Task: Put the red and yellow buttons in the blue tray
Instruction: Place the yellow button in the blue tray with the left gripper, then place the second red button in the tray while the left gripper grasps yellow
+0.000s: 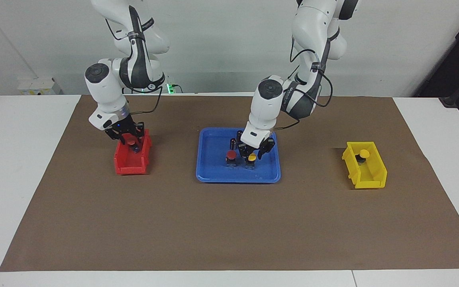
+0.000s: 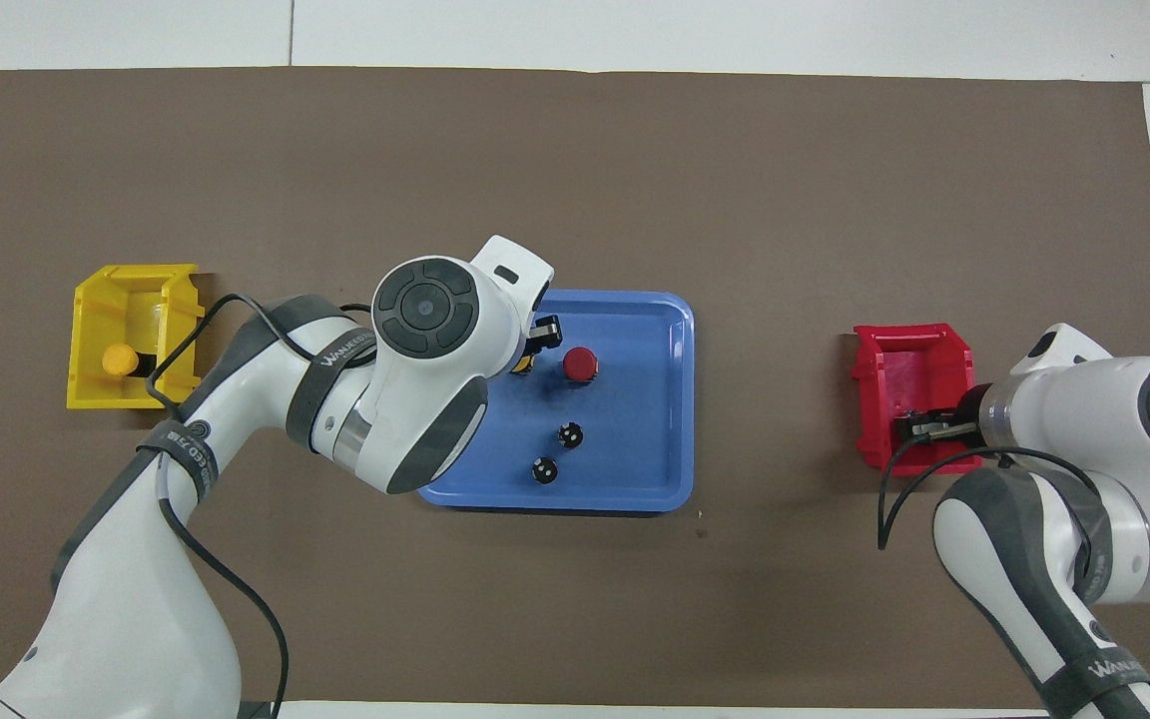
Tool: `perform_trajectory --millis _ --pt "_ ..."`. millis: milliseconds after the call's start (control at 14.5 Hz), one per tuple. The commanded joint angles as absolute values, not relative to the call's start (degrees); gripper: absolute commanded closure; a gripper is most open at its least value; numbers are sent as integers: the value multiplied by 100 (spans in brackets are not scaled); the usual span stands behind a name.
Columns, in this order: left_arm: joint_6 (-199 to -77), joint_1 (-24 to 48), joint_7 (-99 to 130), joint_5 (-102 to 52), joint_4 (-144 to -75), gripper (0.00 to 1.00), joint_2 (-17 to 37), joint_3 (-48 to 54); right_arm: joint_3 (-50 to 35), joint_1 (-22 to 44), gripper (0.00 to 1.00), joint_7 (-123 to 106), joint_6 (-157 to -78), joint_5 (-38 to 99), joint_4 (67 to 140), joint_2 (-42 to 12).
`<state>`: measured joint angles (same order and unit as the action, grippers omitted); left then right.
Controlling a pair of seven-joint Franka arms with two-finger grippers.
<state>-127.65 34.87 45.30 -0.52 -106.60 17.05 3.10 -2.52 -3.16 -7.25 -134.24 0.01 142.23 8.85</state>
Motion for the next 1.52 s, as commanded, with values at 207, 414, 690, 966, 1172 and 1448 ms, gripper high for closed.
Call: perform_trajectory --millis 207,414,690,966,1172,1448 --pt "-10514 2737 3267 105 -10063 0 486 -61 -325 -492 67 -975 -13291 141 14161 1020" --pt "-10117 1489 1491 105 -10090 0 97 -79 -377 -343 67 -836 -11949 141 12846 748" --pt "-10989 64 -490 97 -10833 7 -104 -79 -396 805 66 864 -10854 141 10910 -43" --pt "-12074 -281 -554 97 -11565 33 61 -79 -396 2256 65 3414 -11905 150 10372 -973" --pt "-12697 -352 -694 105 -12171 36 70 -79 -404 2469 63 3603 -12497 79 10669 -1273" --pt "-13052 -360 -712 97 -12480 36 88 -88 -396 2628 62 3595 -12955 -35 11275 -1275"
